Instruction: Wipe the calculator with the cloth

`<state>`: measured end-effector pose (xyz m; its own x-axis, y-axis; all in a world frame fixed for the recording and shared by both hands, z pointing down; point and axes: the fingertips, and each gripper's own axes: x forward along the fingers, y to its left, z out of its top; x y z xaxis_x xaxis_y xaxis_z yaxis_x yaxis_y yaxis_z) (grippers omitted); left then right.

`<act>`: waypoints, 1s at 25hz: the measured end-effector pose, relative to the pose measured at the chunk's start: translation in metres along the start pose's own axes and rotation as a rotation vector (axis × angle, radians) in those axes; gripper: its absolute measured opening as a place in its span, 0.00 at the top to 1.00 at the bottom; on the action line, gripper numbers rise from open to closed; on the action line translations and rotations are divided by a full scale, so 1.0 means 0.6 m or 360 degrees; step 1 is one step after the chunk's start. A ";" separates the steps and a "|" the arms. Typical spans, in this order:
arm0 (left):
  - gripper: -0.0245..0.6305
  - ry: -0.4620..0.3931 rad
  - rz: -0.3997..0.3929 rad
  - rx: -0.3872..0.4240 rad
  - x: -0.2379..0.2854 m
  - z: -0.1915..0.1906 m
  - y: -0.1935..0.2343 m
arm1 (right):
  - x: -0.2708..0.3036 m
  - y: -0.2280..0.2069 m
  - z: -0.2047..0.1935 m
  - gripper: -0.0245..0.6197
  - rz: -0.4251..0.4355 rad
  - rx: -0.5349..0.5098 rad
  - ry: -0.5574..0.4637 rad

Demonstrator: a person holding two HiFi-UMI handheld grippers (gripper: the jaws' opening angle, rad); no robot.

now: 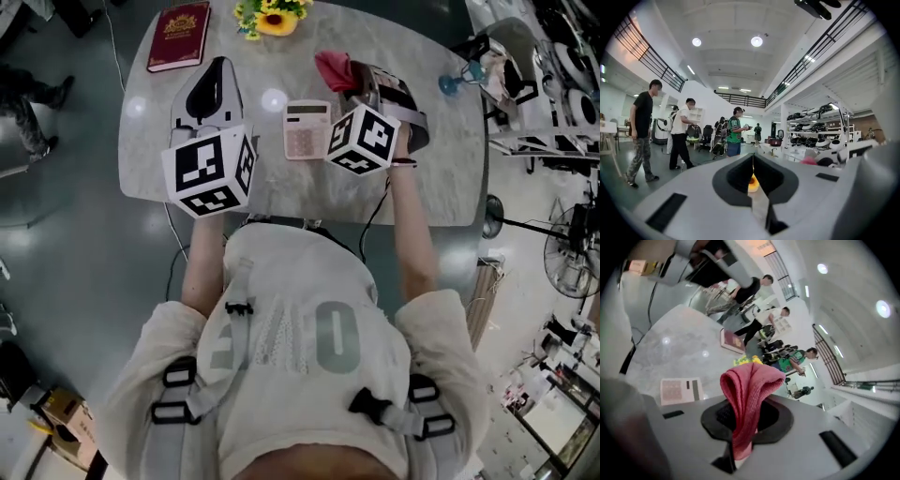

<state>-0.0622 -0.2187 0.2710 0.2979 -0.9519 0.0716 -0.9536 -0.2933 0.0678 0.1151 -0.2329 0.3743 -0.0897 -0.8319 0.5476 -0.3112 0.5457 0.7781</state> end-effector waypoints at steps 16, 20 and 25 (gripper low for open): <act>0.93 -0.0247 -0.0119 0.0270 0.045 0.068 -0.123 | -0.187 -0.155 -0.092 0.87 -0.0504 0.1561 -0.0728; 0.93 -0.0245 -0.0109 0.0316 0.043 0.062 -0.133 | -0.191 -0.130 -0.113 0.87 -0.0530 0.1679 -0.0731; 0.93 -0.0243 -0.0111 0.0326 0.042 0.063 -0.138 | -0.196 -0.116 -0.118 0.88 -0.0521 0.1707 -0.0761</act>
<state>0.0225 -0.2217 0.2296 0.3679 -0.9266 -0.0781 -0.9246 -0.3555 -0.1367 0.2142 -0.1661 0.2775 -0.1295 -0.9912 0.0286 -0.9877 0.1315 0.0849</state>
